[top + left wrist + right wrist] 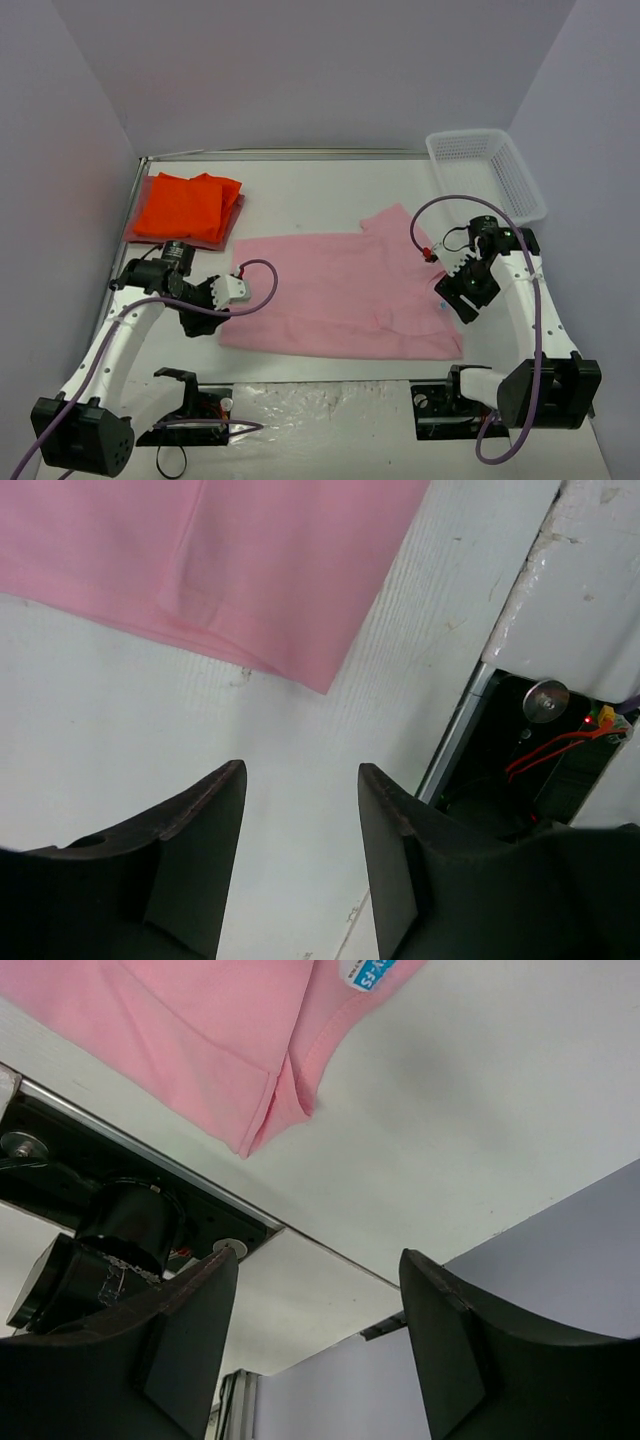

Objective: Fold and stack the t-shirts
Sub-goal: Fold the flattened tshirt in 1/3 of the way, then grap the side of the flattened tshirt furthest away from the robot with both arms

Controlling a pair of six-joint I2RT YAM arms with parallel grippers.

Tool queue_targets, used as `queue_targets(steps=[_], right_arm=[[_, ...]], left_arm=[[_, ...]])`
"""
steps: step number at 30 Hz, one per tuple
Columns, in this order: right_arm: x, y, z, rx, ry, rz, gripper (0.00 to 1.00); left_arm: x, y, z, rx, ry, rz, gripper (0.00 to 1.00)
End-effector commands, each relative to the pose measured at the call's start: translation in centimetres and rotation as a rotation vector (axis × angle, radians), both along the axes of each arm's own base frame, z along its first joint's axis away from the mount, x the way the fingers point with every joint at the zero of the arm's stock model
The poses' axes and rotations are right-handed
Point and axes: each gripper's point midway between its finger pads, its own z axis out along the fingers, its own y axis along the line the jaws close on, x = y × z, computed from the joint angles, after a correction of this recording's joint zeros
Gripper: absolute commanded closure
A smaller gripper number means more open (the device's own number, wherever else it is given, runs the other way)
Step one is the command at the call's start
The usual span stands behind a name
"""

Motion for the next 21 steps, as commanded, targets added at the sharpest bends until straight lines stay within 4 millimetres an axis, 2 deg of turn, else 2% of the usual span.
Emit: queue_targets(steps=[1,2,4,5,6,7,8,9,10,11,12,13,14,15,16,18,19,21], right_arm=[[0.7,-0.6,1.4,-0.028,0.003,0.010,0.38],[1.3,-0.5,1.5,-0.021,-0.003,0.010,0.38],[4.0,0.0,2.2,0.009,-0.070,-0.007,0.38],[4.8,0.3,2.4,0.025,-0.078,-0.004,0.38],[5.6,0.6,2.6,0.045,-0.086,-0.006,0.38],[7.3,1.0,3.7,0.065,-0.130,-0.016,0.38],[8.7,1.3,3.3,0.088,-0.118,-0.026,0.38],[9.8,2.1,3.6,0.131,-0.131,-0.044,0.37],[10.9,2.4,3.7,0.152,-0.140,-0.050,0.37],[13.0,2.7,4.0,0.173,-0.160,-0.055,0.37],[14.1,3.5,4.1,0.215,-0.166,-0.057,0.37],[14.9,3.8,4.0,0.235,-0.163,-0.062,0.37],[16.5,4.3,3.8,0.253,-0.151,-0.065,0.37],[17.3,4.6,3.7,0.264,-0.147,-0.068,0.38],[18.2,5.1,2.5,0.285,-0.110,-0.073,0.38],[19.6,5.7,2.6,0.296,-0.112,-0.060,0.38],[20.1,5.8,1.5,0.298,-0.082,-0.067,0.39],[20.6,5.8,1.1,0.300,-0.070,-0.067,0.39]], left_arm=[[1.9,-0.9,1.6,-0.038,-0.069,-0.011,0.53],[2.5,-0.9,1.5,-0.035,-0.061,0.019,0.53],[5.9,-1.3,1.9,-0.052,-0.121,0.091,0.52],[6.1,-1.3,1.7,-0.055,-0.098,0.115,0.51],[7.8,-1.6,2.1,-0.072,-0.131,0.142,0.50],[8.6,-1.9,1.6,-0.088,-0.086,0.191,0.50],[9.3,-2.2,1.8,-0.111,-0.076,0.206,0.50],[10.8,-3.0,2.9,-0.162,-0.087,0.224,0.50],[11.7,-3.4,2.1,-0.165,-0.044,0.233,0.50],[12.7,-3.7,2.3,-0.181,-0.048,0.242,0.50],[14.3,-4.0,3.1,-0.198,-0.071,0.254,0.50],[15.4,-4.2,2.2,-0.201,-0.028,0.291,0.50],[16.2,-4.4,2.2,-0.213,-0.027,0.295,0.50],[17.1,-4.5,2.1,-0.219,-0.020,0.305,0.50],[18.5,-4.8,1.9,-0.237,0.006,0.332,0.50],[19.6,-4.7,1.7,-0.250,0.038,0.351,0.52],[20.4,-5.0,1.5,-0.265,0.060,0.338,0.53],[19.7,-4.9,0.9,-0.267,0.121,0.325,0.62]])
